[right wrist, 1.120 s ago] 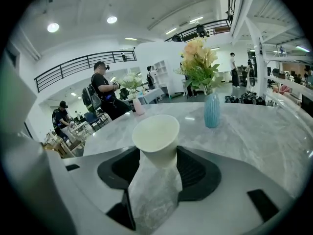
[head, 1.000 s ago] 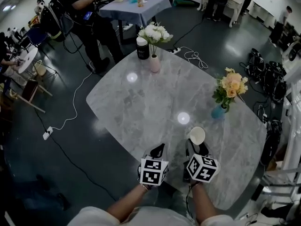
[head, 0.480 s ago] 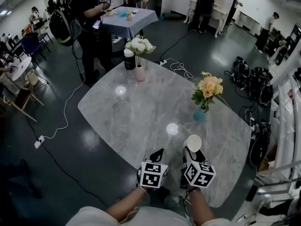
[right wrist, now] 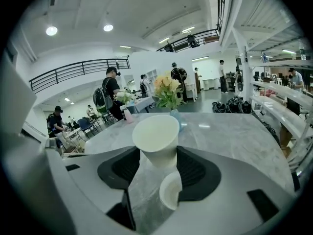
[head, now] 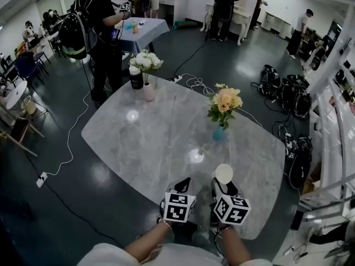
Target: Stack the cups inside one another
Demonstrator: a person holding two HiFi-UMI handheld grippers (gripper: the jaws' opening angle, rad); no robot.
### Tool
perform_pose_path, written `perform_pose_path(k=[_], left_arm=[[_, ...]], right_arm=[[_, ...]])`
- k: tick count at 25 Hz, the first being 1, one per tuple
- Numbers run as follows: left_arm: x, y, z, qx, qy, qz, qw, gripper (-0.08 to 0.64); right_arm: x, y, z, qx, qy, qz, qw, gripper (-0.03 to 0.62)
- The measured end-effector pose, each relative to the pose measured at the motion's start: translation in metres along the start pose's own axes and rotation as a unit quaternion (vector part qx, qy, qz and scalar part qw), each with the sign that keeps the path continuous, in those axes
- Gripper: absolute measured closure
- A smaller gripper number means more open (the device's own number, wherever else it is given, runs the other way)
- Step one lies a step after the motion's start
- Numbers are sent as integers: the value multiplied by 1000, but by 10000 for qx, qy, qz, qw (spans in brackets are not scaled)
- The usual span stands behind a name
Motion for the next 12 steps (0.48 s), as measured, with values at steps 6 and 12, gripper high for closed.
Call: perform_pose_path(k=[6,12], left_arm=[[2,4,15,134,101,-21,9999,565],[5,9,31,342,231,-133,9991,565]], right_arm=[[6,-16,15,152,112,31,9998,367],[14,-26,29,293,219,40,9993,367]])
Point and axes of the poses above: the fingertips, and each gripper's own axes: y forward along the fingers, z to its right, x out of its underside, the point moved 3 cm from there along -y, backward along the fingers, and after that the axes turned 14 degrees about y, right-handed, at the moved point
